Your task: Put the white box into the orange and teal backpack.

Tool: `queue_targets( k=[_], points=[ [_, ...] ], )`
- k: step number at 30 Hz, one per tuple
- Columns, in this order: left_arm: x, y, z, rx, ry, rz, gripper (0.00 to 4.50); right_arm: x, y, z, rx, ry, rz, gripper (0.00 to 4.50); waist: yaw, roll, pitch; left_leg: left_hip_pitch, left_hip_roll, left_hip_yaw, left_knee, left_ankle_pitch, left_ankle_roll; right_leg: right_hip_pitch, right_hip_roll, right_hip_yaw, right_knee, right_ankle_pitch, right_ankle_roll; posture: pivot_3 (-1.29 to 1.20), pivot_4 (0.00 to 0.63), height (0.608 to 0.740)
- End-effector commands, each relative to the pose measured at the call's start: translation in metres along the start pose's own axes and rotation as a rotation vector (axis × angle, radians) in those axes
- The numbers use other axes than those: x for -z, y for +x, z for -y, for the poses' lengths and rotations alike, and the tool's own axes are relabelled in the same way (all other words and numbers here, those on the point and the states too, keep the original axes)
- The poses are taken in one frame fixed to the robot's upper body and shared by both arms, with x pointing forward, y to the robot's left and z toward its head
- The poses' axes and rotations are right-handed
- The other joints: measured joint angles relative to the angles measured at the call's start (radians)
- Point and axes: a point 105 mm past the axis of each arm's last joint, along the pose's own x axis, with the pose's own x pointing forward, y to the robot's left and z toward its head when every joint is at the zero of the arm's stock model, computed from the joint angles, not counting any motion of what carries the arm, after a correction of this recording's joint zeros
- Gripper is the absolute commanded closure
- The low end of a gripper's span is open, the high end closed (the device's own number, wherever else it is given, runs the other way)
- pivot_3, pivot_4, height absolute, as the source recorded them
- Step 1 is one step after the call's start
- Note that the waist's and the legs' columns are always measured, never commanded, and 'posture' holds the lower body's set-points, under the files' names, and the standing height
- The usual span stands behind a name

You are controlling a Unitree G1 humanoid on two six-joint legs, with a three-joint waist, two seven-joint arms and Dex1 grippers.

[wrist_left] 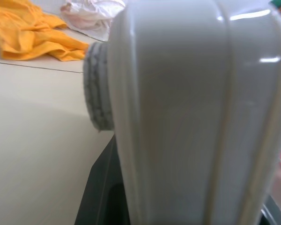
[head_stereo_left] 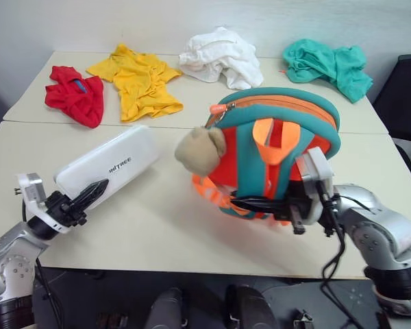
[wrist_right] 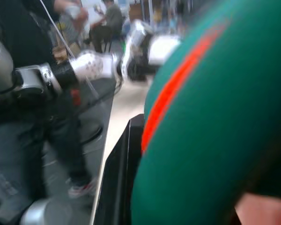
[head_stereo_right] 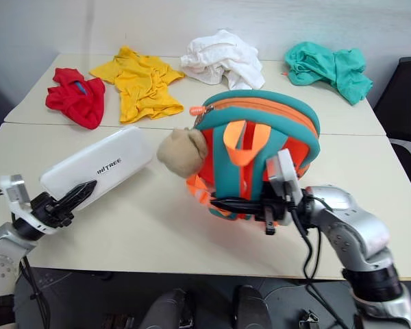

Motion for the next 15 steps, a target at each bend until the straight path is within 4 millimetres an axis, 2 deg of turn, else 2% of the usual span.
queue_targets(
  k=[1, 4, 7, 10, 13, 15],
  points=[
    [-0.049, 0.007, 0.041, 0.178, 0.108, 0.083, 3.22, -0.011, -0.015, 0.012, 0.071, -0.02, 0.012, 4.47, 0.002, -0.001, 0.0, 0.0, 0.0, 0.0, 0.0, 0.0, 0.0, 0.0, -0.001, 0.0, -0.001, 0.0, 0.0, 0.0, 0.15, 0.74],
    [-0.055, 0.02, 0.065, 0.256, 0.158, 0.054, 3.22, -0.007, -0.016, 0.018, 0.07, -0.009, -0.006, 4.47, 0.006, 0.0, 0.0, 0.001, 0.0, -0.002, 0.0, 0.0, -0.002, 0.0, -0.001, 0.0, -0.001, 0.0, 0.0, 0.0, 0.15, 0.74],
    [-0.054, 0.033, 0.077, 0.293, 0.185, 0.047, 3.22, -0.003, -0.013, 0.022, 0.068, -0.011, -0.007, 4.47, 0.011, 0.002, 0.001, 0.001, 0.0, -0.001, 0.0, 0.001, -0.002, 0.0, -0.001, 0.0, 0.0, 0.0, 0.0, 0.0, 0.15, 0.74],
    [-0.052, 0.051, 0.078, 0.309, 0.219, 0.049, 3.22, -0.002, -0.01, 0.026, 0.061, -0.026, -0.018, 4.47, 0.013, 0.002, 0.001, 0.001, 0.0, -0.001, 0.0, 0.001, -0.002, 0.0, 0.001, -0.001, 0.0, 0.0, 0.0, 0.0, 0.15, 0.74],
    [-0.05, 0.076, 0.07, 0.315, 0.265, 0.044, 3.22, -0.005, -0.012, 0.031, 0.066, -0.037, -0.018, 4.47, 0.018, 0.002, 0.001, 0.001, -0.001, 0.0, 0.001, 0.002, -0.002, 0.0, 0.001, -0.001, 0.001, 0.0, 0.0, 0.0, 0.15, 0.74],
    [-0.05, 0.082, 0.07, 0.338, 0.279, 0.045, 3.22, -0.005, -0.012, 0.031, 0.061, -0.036, -0.021, 4.47, 0.018, 0.002, 0.001, 0.001, -0.002, 0.0, 0.001, 0.002, -0.001, 0.0, 0.002, -0.001, 0.002, 0.0, 0.0, 0.0, 0.15, 0.74]
  ],
)
